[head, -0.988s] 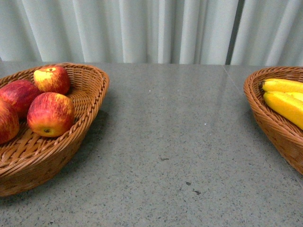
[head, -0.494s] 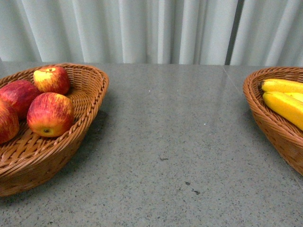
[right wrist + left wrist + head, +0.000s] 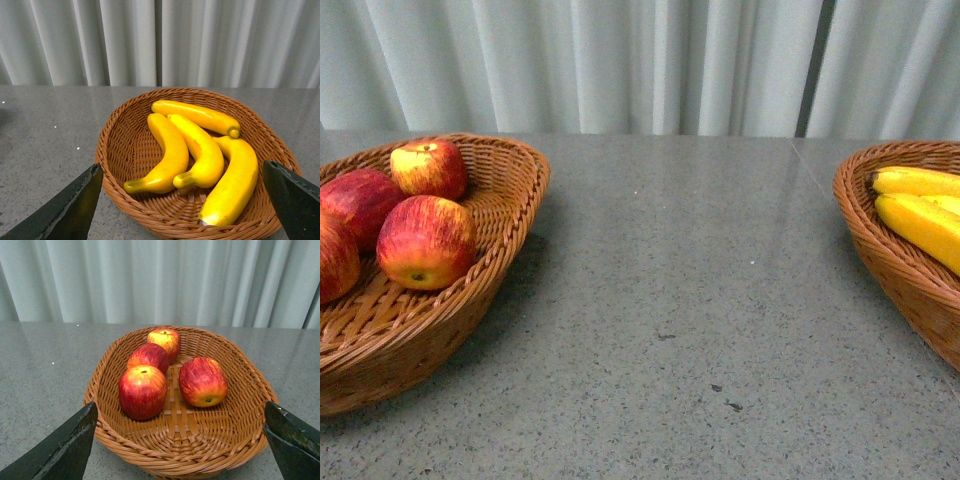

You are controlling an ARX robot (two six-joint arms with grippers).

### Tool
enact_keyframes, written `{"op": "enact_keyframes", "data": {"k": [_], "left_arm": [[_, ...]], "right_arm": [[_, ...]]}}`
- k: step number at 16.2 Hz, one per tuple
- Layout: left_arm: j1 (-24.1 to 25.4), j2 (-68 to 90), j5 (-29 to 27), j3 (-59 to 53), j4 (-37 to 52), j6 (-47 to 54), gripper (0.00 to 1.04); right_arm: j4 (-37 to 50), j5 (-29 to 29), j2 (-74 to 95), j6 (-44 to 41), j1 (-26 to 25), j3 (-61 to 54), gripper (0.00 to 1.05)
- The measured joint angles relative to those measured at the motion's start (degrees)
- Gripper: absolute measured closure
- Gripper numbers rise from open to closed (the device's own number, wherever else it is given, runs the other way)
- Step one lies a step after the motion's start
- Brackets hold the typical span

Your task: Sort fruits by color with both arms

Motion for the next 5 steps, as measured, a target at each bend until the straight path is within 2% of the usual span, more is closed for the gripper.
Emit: {"op": "enact_keyframes", "data": {"k": [5], "left_arm": [[0.00, 0.00, 0.00, 0.00, 0.00, 0.00, 0.07]], "right_arm": [[0.00, 0.00, 0.00, 0.00, 0.00, 0.00, 0.07]]}}
